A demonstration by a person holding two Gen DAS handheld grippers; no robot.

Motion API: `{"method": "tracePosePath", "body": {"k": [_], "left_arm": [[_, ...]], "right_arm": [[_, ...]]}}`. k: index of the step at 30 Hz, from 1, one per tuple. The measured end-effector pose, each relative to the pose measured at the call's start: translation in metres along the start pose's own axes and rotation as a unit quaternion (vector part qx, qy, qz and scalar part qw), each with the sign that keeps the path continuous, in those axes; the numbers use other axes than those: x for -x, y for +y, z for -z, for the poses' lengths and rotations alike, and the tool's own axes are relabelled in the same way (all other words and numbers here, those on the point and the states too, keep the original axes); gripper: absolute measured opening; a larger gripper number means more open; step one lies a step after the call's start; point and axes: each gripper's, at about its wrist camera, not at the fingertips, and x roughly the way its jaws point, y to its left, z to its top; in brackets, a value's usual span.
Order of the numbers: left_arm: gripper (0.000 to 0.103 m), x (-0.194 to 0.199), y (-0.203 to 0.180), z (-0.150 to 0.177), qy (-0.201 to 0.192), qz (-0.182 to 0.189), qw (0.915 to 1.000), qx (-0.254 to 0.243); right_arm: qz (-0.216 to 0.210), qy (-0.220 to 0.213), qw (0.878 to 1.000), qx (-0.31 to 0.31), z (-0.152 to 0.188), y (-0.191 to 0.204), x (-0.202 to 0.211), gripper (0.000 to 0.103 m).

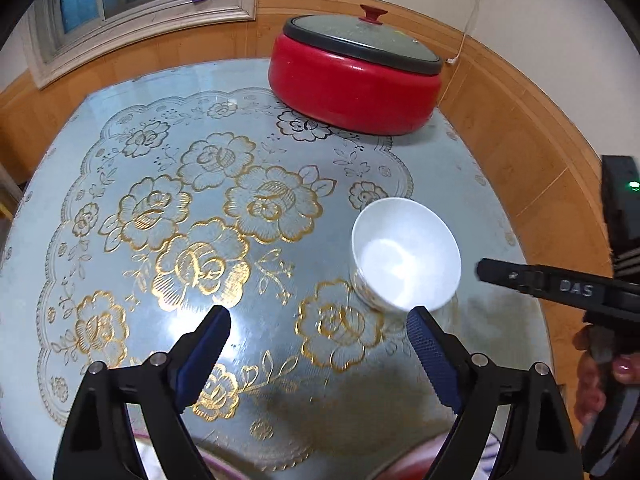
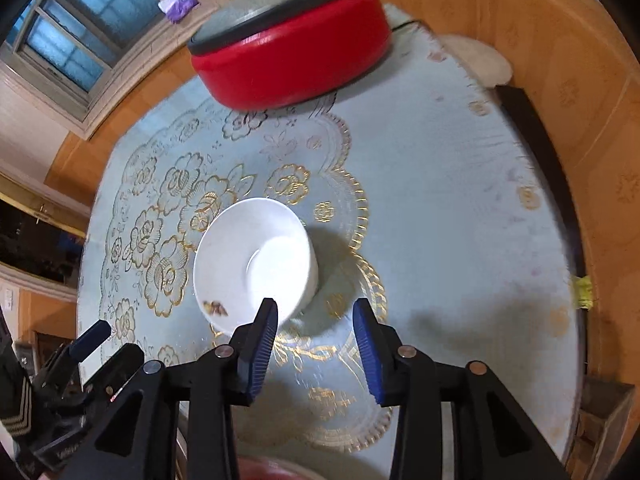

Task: Organize plates and bowls
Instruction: 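Move the right tool to the small white printed bowl and grasp its rim, then lift the white bowl with the right tool toward the red bowl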

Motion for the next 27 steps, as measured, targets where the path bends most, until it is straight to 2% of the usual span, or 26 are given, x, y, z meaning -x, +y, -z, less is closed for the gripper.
{"method": "tracePosePath", "body": {"k": [8,12,16,22,23,26,27], "left_arm": [[0.080,-0.039,-0.006,-0.017,0.025,0.012,0.9993,0.024],[0.073,-0.057,-0.013,-0.026,0.034,-0.003,0.9994,0.011],[0.069,-0.072,-0.019,-0.031,0.051,-0.014,0.9986,-0.002],[0.062,-0.089,-0.027,-0.033,0.061,-0.018,0.9977,-0.025],[0.060,-0.092,-0.029,-0.033,0.062,-0.020,0.9975,-0.030],[0.043,-0.101,-0.033,-0.033,0.071,-0.027,0.9961,-0.045],[0.040,-0.104,-0.034,-0.033,0.076,-0.022,0.9958,-0.046]], "right_arm": [[-0.019,0.033,0.999,-0.003,-0.023,-0.005,-0.049,0.039],[-0.018,0.049,0.998,0.023,-0.023,-0.004,-0.066,0.026],[-0.040,0.049,0.997,0.037,-0.019,-0.004,-0.071,0.021],[-0.037,0.052,0.996,0.062,-0.013,-0.005,-0.065,0.020],[-0.037,0.052,0.996,0.060,-0.012,-0.007,-0.063,0.020],[-0.034,0.054,0.997,0.053,-0.012,-0.014,-0.060,0.020],[-0.030,0.054,0.997,0.048,-0.012,-0.016,-0.061,0.020]]}}
